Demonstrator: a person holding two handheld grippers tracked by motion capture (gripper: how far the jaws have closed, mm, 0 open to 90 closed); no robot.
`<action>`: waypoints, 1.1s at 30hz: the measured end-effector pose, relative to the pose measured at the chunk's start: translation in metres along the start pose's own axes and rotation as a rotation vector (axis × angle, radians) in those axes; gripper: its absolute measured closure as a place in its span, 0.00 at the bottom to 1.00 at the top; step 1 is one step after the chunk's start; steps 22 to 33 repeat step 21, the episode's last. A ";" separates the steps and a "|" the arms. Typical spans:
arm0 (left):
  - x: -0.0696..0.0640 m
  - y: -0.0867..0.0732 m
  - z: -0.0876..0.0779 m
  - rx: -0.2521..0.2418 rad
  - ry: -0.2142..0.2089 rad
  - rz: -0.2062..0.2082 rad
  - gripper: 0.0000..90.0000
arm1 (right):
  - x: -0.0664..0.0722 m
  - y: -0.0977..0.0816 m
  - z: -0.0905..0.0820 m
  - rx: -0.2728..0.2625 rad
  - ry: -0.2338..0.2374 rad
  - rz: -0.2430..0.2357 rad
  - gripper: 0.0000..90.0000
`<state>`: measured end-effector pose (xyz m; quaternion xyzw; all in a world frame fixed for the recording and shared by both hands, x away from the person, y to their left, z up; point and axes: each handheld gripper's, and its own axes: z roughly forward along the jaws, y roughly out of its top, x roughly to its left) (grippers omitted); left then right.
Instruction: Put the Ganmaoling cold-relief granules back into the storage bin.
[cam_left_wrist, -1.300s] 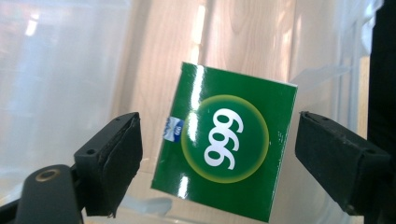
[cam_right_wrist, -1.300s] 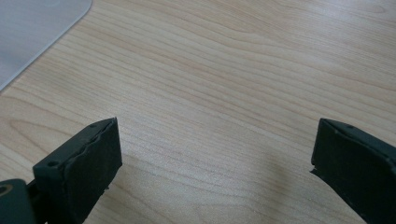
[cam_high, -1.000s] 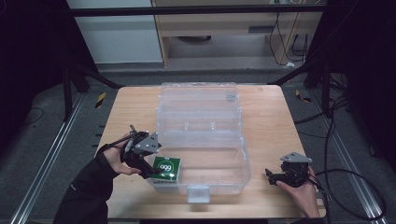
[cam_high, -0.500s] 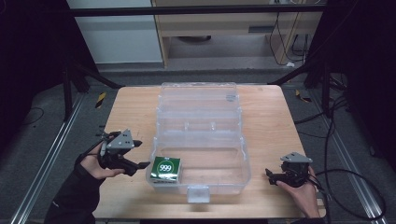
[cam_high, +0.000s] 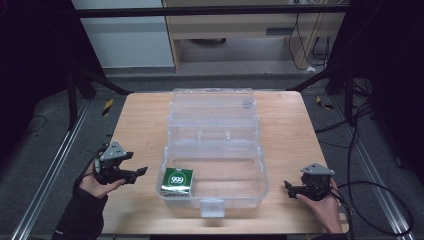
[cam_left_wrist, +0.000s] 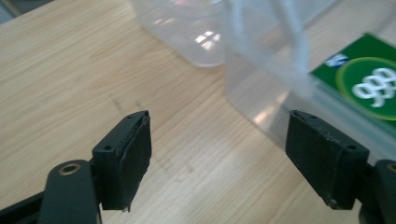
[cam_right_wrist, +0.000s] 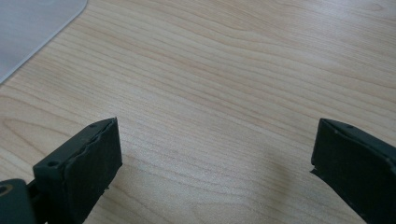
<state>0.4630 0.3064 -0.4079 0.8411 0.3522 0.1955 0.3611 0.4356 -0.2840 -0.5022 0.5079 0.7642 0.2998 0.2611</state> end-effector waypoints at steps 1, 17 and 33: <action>0.001 -0.003 0.002 -0.003 0.019 -0.015 0.24 | 0.000 0.000 0.000 0.000 0.000 0.001 0.02; 0.015 -0.038 0.022 -0.005 0.204 -0.187 0.24 | -0.002 -0.001 0.001 -0.005 -0.021 -0.002 0.02; 0.015 -0.043 0.024 0.011 0.226 -0.192 0.25 | -0.003 -0.002 0.001 -0.004 -0.029 -0.009 0.02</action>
